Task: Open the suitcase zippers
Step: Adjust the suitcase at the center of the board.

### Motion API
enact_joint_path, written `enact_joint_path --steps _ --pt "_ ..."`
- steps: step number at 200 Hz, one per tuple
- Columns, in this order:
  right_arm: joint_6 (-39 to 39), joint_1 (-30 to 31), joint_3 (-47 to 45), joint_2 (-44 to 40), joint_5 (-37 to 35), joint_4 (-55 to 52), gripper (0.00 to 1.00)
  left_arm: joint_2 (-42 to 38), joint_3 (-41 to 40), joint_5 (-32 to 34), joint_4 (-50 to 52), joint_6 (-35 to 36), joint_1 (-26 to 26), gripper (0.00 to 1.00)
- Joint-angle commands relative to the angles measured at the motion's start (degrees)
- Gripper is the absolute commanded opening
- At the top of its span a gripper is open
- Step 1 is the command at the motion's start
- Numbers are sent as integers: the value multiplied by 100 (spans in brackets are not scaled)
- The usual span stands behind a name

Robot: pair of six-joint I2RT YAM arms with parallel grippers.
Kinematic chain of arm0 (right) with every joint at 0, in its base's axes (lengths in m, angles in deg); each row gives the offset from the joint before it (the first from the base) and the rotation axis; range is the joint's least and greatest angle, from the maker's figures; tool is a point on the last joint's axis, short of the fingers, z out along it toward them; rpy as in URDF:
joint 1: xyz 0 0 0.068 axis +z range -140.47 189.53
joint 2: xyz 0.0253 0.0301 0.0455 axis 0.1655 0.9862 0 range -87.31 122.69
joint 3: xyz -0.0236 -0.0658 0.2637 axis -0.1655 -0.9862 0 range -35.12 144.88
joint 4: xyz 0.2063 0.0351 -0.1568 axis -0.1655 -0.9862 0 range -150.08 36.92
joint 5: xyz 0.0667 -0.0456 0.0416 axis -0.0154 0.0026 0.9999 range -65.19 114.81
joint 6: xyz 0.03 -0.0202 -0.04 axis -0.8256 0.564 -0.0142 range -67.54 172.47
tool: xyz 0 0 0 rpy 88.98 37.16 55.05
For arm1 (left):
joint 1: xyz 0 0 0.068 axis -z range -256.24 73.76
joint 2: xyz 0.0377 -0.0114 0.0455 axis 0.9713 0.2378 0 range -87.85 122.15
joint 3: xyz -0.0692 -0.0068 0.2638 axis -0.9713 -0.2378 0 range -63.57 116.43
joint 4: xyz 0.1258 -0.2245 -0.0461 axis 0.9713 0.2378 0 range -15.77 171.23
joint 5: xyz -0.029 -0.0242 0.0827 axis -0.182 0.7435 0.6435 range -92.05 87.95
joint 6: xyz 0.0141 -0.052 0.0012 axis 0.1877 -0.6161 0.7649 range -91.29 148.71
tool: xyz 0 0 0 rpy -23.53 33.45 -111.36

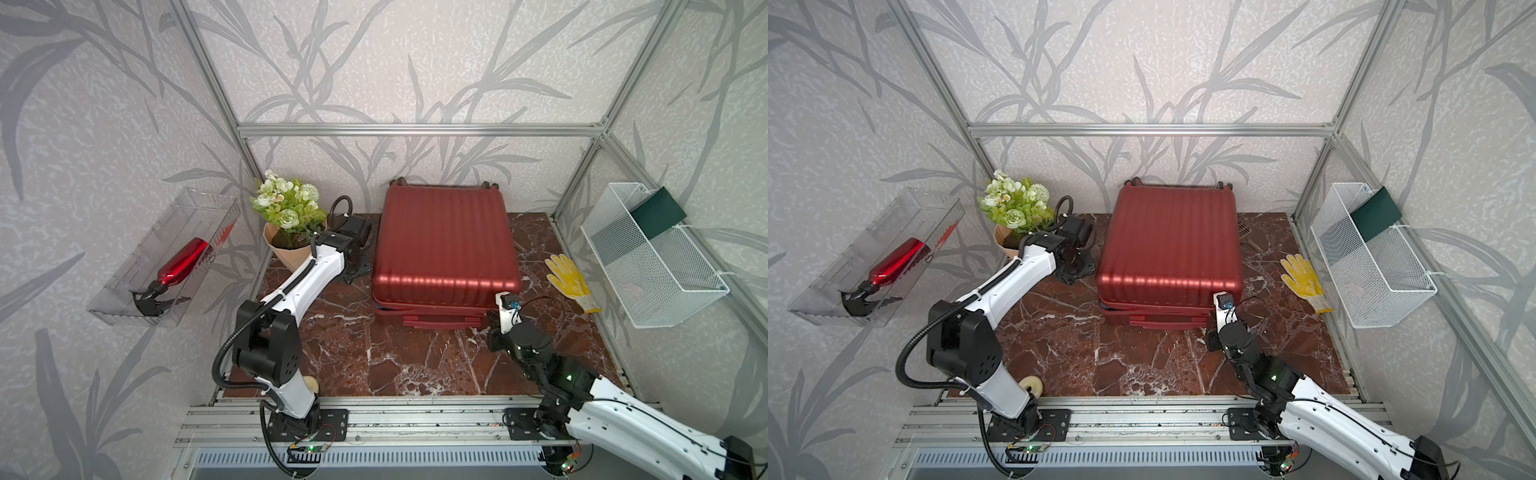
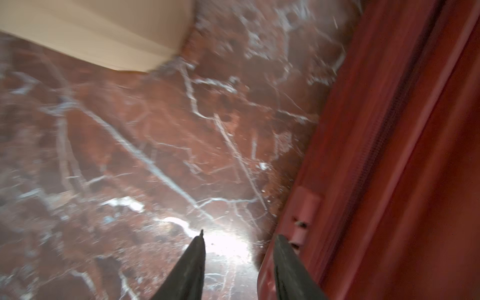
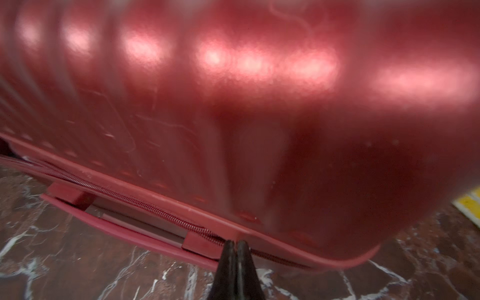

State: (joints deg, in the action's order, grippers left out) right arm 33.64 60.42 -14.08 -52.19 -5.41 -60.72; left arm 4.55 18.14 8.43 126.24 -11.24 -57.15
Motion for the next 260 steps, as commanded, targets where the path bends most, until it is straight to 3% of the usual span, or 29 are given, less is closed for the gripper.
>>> enact_joint_path --steps 1,27,53,61,74,87,107,162,227,260 --pt "-332 335 -9 232 -506 969 0 -1042 -391 408 285 -120 211 53" --pt "-407 488 20 811 -489 1527 0 -1896 -1020 248 362 -767 864 55" --pt "-457 580 109 1182 -526 1852 0 -2748 -2524 -284 -796 -2536 1674 58" --pt "-493 596 120 1238 -544 1924 0 -2923 -3049 -319 -1326 -3071 1897 64" --pt "-505 634 159 1287 -579 1976 0 -2979 -3630 -132 -2021 -3657 2208 82" --pt "-523 657 173 1259 -617 1977 0 -2851 -3862 84 -2501 -3869 2482 84" --pt "-552 684 165 1168 -652 1910 0 -2516 -3845 560 -2849 -4002 2821 80" --pt "-722 703 33 968 -713 1718 0 -1762 -3899 717 -3815 -4570 3150 70" --pt "-747 703 -38 933 -696 1703 0 -774 -3636 389 -4535 -4784 3180 62" --pt "-766 704 -60 923 -670 1698 0 -326 -3669 294 -4760 -5012 3172 52"
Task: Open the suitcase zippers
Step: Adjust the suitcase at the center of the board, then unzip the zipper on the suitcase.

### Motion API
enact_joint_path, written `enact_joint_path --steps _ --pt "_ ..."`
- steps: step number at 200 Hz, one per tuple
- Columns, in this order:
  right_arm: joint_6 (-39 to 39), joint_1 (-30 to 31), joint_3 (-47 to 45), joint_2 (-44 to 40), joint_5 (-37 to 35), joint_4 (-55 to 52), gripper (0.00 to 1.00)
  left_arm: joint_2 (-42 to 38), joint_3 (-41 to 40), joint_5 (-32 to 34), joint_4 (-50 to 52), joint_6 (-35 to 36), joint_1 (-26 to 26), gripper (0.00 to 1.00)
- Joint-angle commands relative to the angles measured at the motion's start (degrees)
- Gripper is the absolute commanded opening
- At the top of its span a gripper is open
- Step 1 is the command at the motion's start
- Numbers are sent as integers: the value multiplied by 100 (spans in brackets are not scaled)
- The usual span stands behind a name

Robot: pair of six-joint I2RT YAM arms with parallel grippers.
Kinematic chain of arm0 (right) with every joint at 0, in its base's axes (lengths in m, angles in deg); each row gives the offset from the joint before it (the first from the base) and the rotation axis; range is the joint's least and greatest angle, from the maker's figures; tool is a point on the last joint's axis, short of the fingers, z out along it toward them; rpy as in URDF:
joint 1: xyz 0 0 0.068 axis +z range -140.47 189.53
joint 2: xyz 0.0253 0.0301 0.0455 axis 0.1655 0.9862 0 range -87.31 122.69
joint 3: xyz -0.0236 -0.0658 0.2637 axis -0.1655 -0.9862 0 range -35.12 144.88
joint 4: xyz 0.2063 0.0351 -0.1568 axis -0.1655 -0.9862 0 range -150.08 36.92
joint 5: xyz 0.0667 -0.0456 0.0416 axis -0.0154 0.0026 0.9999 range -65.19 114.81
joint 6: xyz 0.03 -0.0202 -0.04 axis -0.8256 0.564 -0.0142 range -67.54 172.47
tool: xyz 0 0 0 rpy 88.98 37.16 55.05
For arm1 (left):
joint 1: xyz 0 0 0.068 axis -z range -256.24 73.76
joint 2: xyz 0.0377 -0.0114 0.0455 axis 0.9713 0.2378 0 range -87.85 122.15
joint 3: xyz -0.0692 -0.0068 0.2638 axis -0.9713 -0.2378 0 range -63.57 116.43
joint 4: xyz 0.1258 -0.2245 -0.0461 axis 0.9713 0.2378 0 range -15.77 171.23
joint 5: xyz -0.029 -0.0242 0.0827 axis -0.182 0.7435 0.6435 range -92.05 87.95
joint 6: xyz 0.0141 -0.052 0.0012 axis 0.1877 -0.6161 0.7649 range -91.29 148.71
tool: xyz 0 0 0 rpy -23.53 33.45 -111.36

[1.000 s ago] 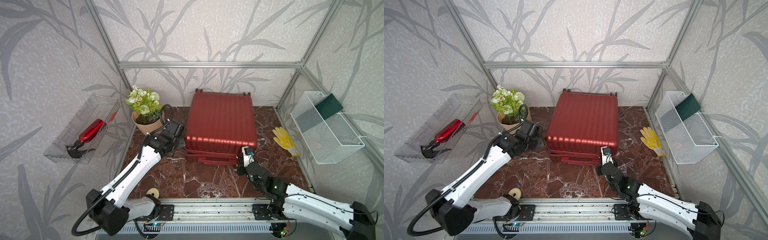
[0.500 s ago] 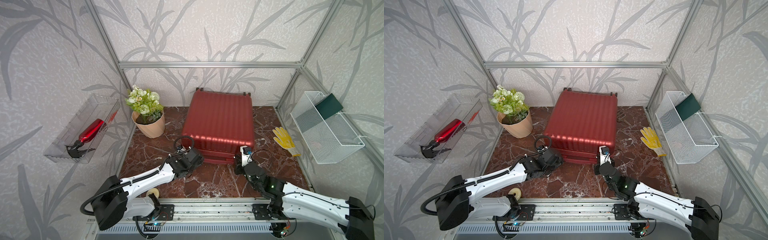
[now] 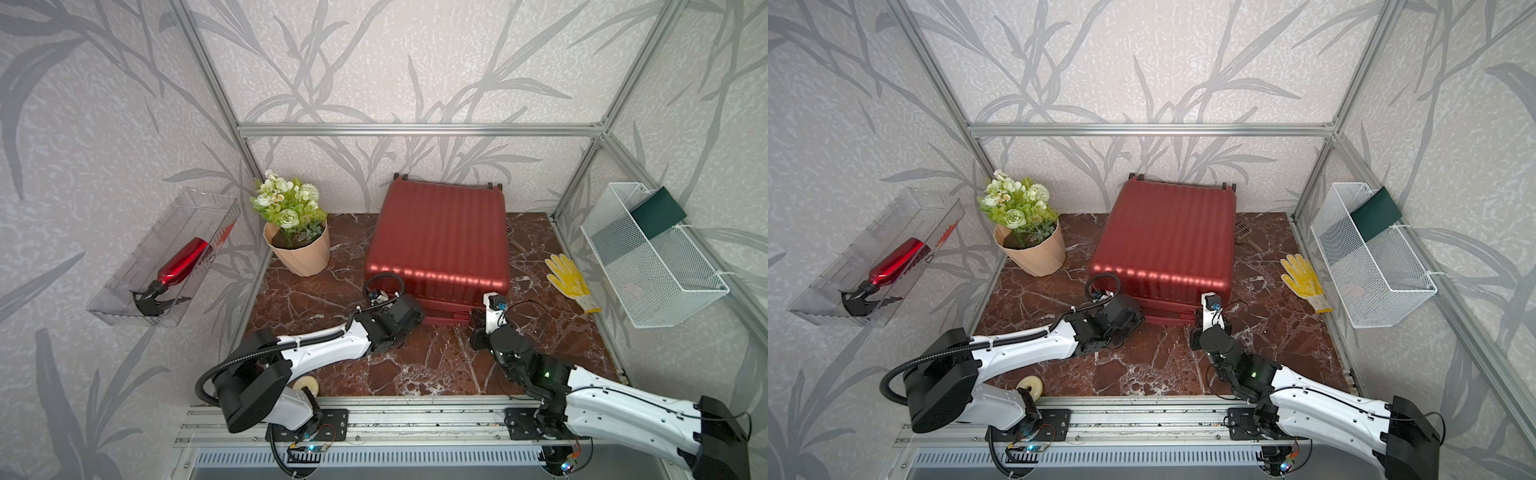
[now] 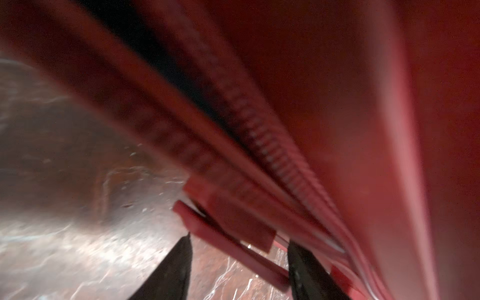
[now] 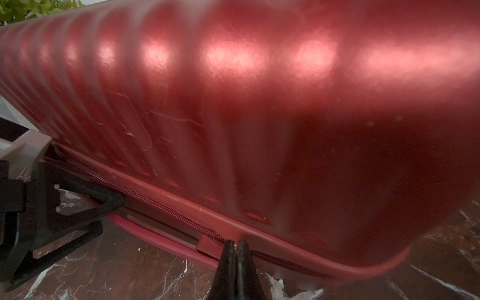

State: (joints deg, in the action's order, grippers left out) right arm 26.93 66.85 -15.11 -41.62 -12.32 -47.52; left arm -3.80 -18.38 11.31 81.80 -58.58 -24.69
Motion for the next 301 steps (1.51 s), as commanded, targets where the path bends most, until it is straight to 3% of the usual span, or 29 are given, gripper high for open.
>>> enact_joint_path --steps 1,21,82,108,159,207,246,274,301 --pt "-93 61 40 -137 25 377 0 517 -18 16 -317 -283 -74 52" --pt "-90 61 5 -157 71 406 0 590 -47 145 -326 -386 -92 49" --pt "-52 60 -50 -224 107 369 0 81 -338 359 -1064 -309 -92 63" --pt "-33 65 -16 -101 183 394 0 78 -562 290 -1662 -483 -92 58" --pt "-59 60 -32 18 241 460 0 -23 -530 355 -1917 -535 -92 51" --pt "-88 60 -41 54 301 498 0 274 -589 271 -2123 -880 -101 49" --pt "-131 66 -36 33 433 458 0 326 -275 485 -1624 -953 -119 50" --pt "-219 89 2 -148 492 268 0 507 29 454 -913 -1357 -247 38" --pt "-241 262 21 -401 472 -43 0 653 58 321 -725 -1657 -345 10"
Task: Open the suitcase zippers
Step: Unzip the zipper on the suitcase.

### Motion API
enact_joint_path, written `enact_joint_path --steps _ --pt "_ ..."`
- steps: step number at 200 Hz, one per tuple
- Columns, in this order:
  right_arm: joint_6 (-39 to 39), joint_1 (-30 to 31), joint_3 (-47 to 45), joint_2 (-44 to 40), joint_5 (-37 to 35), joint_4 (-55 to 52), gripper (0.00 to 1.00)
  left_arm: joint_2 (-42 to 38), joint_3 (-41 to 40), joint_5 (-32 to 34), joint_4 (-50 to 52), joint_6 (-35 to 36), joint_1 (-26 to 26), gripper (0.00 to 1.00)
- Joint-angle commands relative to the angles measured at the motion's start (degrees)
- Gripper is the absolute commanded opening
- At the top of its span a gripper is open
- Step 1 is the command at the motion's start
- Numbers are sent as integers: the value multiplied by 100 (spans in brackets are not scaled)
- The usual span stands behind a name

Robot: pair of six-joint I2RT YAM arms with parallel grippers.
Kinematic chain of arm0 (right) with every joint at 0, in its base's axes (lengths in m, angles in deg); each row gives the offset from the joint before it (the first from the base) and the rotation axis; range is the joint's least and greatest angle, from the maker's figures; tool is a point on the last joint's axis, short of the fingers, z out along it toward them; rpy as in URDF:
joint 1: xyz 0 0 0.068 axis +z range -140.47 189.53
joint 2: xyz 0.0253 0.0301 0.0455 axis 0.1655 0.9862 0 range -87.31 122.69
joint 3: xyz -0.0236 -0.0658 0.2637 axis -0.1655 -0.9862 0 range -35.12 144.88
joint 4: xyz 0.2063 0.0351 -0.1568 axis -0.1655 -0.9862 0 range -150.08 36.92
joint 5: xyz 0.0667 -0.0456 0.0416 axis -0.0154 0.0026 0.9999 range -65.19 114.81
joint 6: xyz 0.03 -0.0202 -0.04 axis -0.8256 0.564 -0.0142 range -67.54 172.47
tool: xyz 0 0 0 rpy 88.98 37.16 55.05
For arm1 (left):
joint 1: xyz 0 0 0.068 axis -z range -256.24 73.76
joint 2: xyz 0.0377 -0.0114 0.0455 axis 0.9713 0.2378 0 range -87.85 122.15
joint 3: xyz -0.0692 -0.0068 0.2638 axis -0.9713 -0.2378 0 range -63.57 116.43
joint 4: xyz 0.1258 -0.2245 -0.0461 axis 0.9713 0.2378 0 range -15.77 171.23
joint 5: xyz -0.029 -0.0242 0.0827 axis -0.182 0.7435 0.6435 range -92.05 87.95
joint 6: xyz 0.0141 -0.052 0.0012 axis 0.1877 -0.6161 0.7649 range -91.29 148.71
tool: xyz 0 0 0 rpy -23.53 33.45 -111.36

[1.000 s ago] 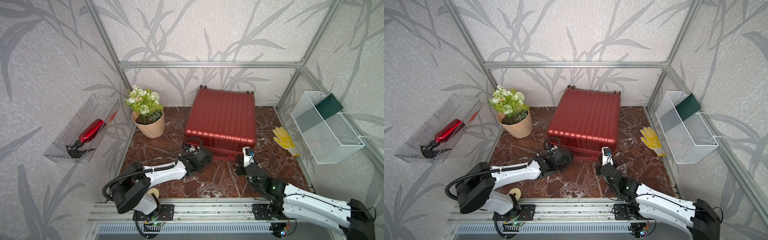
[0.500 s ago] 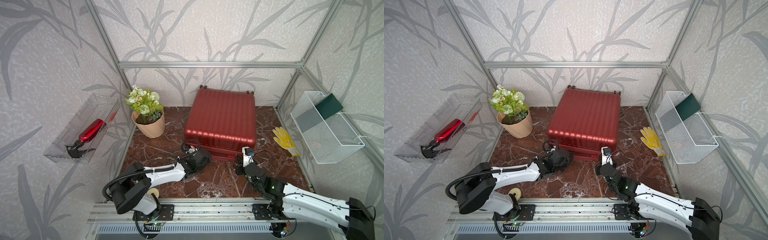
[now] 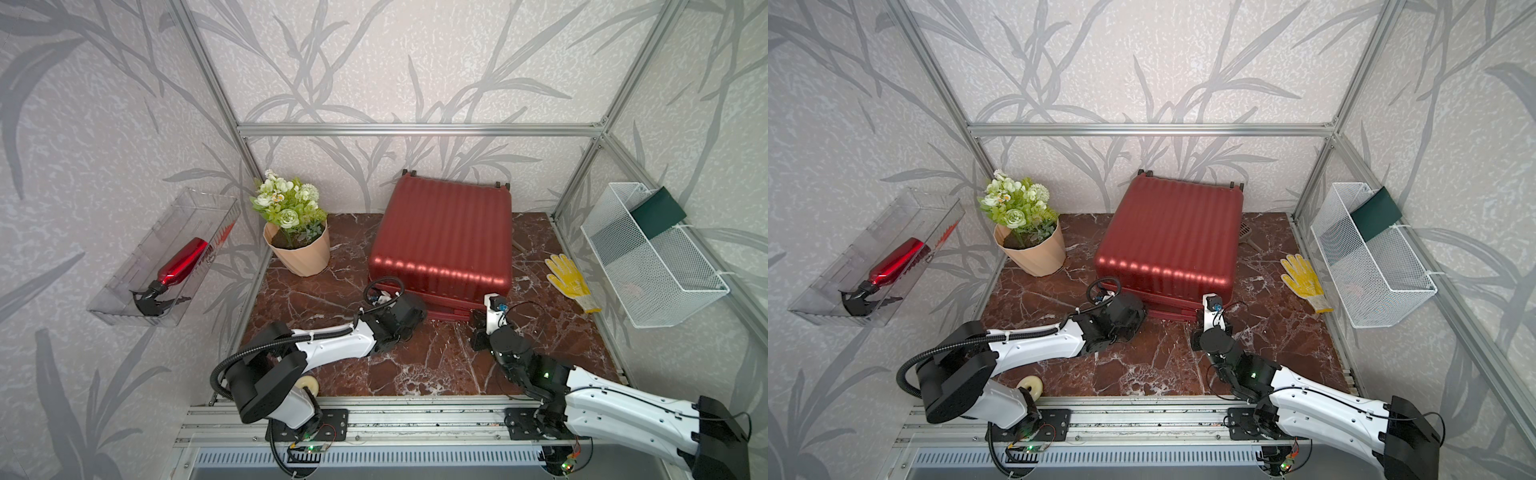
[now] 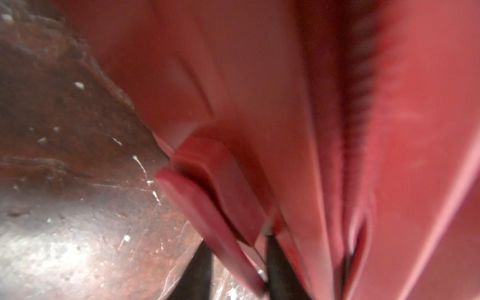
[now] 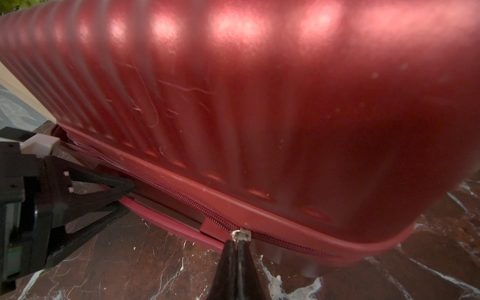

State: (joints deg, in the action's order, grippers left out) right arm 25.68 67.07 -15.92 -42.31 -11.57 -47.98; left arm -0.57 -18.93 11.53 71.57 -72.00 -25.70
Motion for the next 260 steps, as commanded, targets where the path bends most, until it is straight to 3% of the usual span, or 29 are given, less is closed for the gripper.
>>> enact_joint_path --steps 1,16,41,74,91,100,114,173,260 --pt "-112 245 97 -341 405 -3 0 331 114 292 299 -316 -246 9" --pt "-142 246 93 -435 420 -110 0 424 117 203 306 -370 -309 1" --pt "-172 261 92 -453 443 -168 0 650 270 35 348 -389 -469 0" --pt "-95 267 102 -400 511 -96 0 1047 552 -352 -90 -49 -700 26" --pt "-56 267 128 -373 531 -97 0 1265 712 -512 -228 84 -744 30" --pt "-35 264 128 -368 511 -97 0 1354 740 -575 -276 116 -748 23" --pt "59 267 128 -381 445 -129 0 1389 703 -540 -280 104 -756 0" --pt "376 247 129 -1024 -483 -1101 0 398 358 317 904 24 -1022 0" --pt "99 242 317 -1318 -736 -2323 0 88 418 984 1769 -2 -1484 0"
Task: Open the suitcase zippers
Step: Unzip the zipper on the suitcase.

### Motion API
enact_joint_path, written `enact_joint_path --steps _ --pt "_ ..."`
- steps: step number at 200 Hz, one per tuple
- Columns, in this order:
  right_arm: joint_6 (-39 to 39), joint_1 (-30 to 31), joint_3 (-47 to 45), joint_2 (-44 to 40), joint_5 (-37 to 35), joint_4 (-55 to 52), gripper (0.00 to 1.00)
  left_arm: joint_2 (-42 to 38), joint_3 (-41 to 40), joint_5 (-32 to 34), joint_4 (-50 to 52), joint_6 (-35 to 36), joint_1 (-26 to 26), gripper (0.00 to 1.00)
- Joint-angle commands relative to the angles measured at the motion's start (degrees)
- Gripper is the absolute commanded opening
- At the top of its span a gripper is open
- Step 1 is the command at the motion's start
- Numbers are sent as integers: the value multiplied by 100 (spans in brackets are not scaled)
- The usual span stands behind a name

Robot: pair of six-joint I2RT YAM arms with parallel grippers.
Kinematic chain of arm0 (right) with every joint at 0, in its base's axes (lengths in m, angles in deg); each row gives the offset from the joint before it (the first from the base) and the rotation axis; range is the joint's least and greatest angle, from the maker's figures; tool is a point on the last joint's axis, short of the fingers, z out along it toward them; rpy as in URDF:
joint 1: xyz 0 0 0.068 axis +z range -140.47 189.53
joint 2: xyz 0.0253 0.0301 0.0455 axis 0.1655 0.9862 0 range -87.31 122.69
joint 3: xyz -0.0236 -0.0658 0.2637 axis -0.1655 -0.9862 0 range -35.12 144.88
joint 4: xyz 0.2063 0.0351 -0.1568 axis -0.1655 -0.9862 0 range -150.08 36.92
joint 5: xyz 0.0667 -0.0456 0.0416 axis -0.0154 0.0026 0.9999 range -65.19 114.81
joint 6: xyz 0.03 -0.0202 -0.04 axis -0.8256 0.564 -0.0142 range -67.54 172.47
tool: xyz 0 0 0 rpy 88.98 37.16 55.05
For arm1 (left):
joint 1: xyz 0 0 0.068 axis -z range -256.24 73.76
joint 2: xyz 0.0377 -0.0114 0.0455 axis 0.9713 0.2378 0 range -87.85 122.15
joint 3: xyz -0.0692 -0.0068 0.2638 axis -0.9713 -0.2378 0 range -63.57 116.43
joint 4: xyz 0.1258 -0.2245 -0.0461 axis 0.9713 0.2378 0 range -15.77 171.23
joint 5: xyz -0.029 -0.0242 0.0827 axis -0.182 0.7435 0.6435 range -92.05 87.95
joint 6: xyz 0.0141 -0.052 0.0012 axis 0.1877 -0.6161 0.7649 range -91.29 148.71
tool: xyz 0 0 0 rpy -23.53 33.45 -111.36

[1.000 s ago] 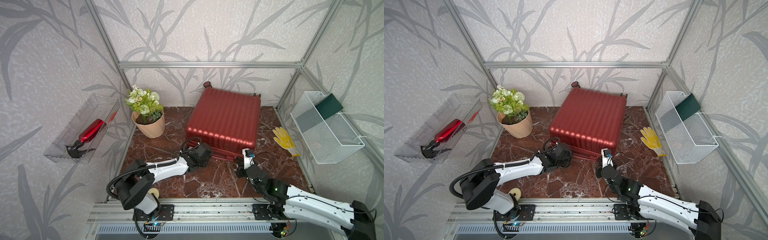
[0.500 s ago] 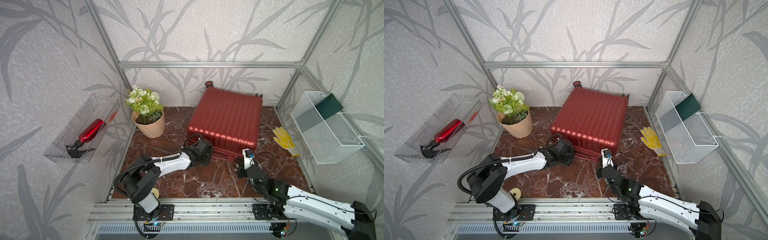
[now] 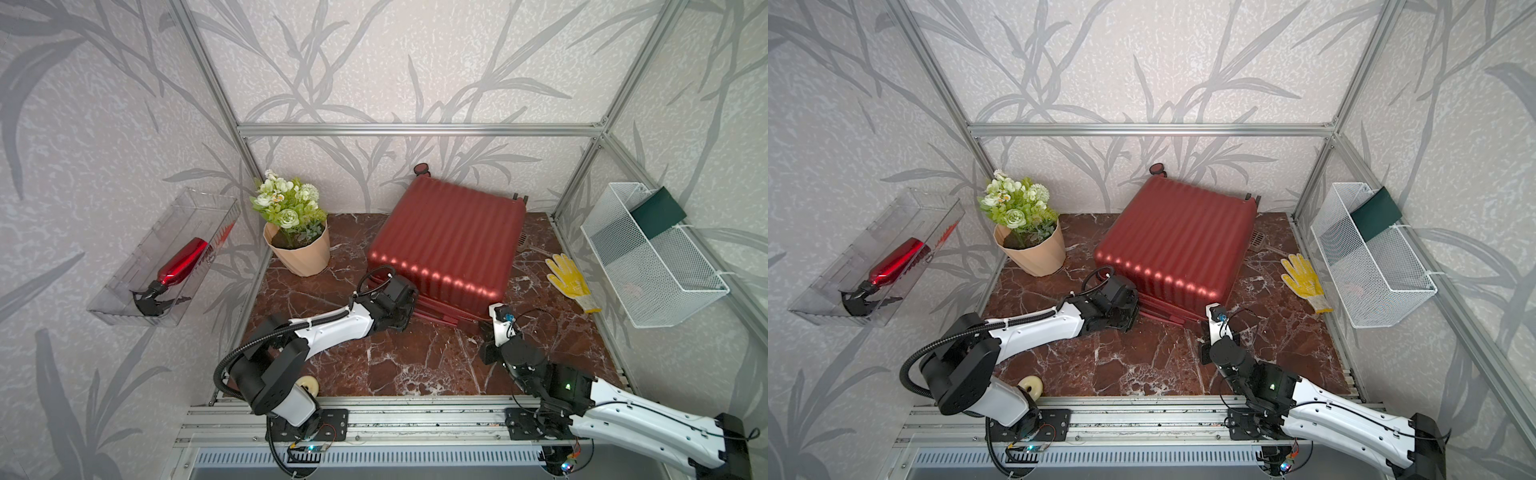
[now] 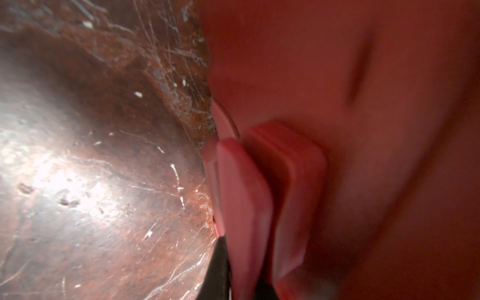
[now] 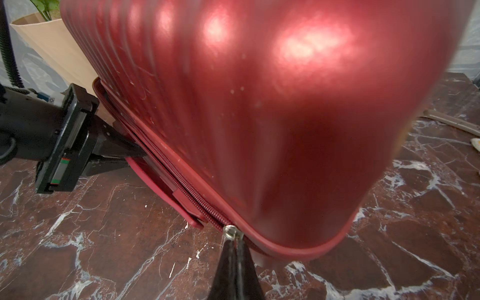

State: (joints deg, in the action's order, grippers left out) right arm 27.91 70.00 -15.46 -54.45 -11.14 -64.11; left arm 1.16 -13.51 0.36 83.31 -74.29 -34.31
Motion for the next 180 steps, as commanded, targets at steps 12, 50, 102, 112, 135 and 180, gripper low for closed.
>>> enact_joint_path --steps 12,50,102,112,135,180 --pt "-148 -50 334 -92 -845 -880 0 -150 -181 2093 517 303 -706 0" --pt "-170 -89 456 28 -1338 -1203 0 -349 -203 2067 565 496 -792 0" --pt "186 -1441 133 -5 -3 -425 0 -428 -424 1760 447 597 -800 0" --pt "204 -1691 154 -13 184 -400 0 -449 -461 1742 448 610 -794 0" --pt "300 -1975 278 -88 401 -480 0 -533 -554 1847 464 610 -796 0" --pt "44 -1986 187 -655 206 -805 0 -629 -576 2054 562 618 -808 0"
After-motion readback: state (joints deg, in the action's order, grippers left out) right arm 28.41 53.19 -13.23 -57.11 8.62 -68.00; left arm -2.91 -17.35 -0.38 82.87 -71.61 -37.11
